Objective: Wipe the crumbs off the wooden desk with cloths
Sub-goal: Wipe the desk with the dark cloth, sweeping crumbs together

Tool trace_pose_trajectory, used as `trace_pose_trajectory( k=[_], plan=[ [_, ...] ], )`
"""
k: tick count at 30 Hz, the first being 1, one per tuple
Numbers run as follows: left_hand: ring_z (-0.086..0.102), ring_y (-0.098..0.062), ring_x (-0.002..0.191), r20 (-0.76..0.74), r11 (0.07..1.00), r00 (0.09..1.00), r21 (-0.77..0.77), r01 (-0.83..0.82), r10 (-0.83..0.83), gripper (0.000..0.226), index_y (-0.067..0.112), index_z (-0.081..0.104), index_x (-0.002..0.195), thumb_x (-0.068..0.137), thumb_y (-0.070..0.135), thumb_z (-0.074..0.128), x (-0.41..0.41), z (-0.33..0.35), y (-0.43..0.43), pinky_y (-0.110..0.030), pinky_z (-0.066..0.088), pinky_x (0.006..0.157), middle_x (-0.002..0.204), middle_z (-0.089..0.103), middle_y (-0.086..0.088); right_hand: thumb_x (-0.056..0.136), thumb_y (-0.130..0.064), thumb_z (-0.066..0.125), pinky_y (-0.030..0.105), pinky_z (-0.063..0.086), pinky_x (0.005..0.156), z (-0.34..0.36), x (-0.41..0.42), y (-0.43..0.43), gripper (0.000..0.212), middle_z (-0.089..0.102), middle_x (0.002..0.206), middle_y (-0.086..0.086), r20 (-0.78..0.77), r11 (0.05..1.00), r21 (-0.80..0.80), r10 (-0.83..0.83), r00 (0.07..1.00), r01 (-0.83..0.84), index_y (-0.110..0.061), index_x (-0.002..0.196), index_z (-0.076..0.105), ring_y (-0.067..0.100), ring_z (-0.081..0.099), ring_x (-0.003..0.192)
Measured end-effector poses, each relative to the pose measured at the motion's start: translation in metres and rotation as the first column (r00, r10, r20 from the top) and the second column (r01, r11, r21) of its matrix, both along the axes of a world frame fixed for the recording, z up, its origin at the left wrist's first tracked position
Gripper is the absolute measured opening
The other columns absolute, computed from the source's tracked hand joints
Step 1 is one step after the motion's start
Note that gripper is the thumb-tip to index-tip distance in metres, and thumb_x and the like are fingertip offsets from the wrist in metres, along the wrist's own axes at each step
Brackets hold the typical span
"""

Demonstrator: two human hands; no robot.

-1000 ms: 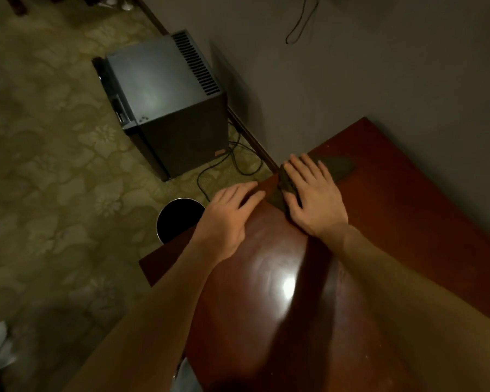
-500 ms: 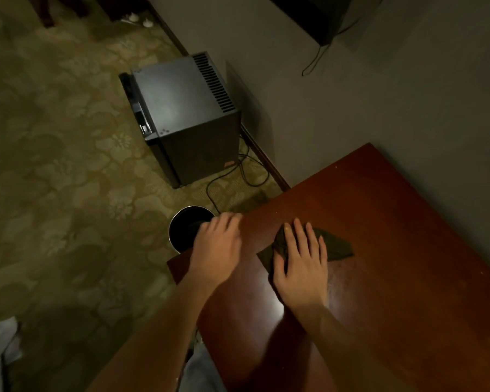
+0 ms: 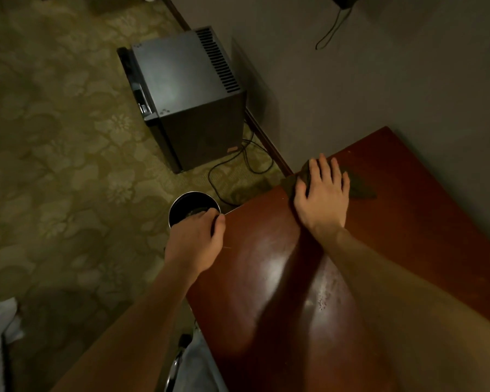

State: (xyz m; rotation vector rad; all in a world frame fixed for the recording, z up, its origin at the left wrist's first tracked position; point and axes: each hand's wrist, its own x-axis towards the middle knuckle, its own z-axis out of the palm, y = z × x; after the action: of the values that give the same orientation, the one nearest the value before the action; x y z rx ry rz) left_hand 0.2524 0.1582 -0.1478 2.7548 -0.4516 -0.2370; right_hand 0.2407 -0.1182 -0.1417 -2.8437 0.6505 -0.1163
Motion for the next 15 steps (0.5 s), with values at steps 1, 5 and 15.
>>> trace_pose_trajectory(
  k=[1,5,15],
  plan=[
    [0.052,-0.004,0.059,0.006,1.000,1.000,0.001,-0.001,0.001,0.038,0.028,0.055,0.085,0.109,0.045,0.030,0.000,-0.001,0.000,-0.034,0.052,0.060,0.068,0.052,0.011,0.101,-0.047,0.032,0.053,0.015,0.128,0.001,0.002,0.000,0.064,0.033,0.168,0.004,-0.014,0.998,-0.011,0.068,0.998,-0.068,-0.018,0.157,0.041,0.027,0.021,0.158],
    [0.051,-0.003,0.054,0.020,0.999,1.000,-0.042,0.008,-0.007,0.038,0.027,0.055,0.082,0.109,0.043,0.035,0.000,-0.001,0.001,-0.029,0.047,0.054,0.064,0.051,0.010,0.103,-0.049,0.035,0.051,0.015,0.129,0.003,-0.007,0.019,0.062,0.034,0.168,0.002,-0.050,0.939,-0.050,0.337,0.940,-0.340,-0.022,0.159,0.039,0.023,0.023,0.157],
    [0.056,-0.005,0.062,0.007,0.994,0.999,-0.106,-0.037,0.038,0.049,0.029,0.066,0.094,0.103,0.060,0.029,-0.003,0.008,0.003,-0.030,0.043,0.058,0.069,0.057,0.011,0.102,-0.045,0.041,0.050,0.010,0.130,0.007,-0.089,0.099,0.069,0.015,0.174,-0.001,-0.057,0.859,0.058,0.512,0.857,-0.509,-0.023,0.165,0.023,0.020,0.004,0.161]
  ],
)
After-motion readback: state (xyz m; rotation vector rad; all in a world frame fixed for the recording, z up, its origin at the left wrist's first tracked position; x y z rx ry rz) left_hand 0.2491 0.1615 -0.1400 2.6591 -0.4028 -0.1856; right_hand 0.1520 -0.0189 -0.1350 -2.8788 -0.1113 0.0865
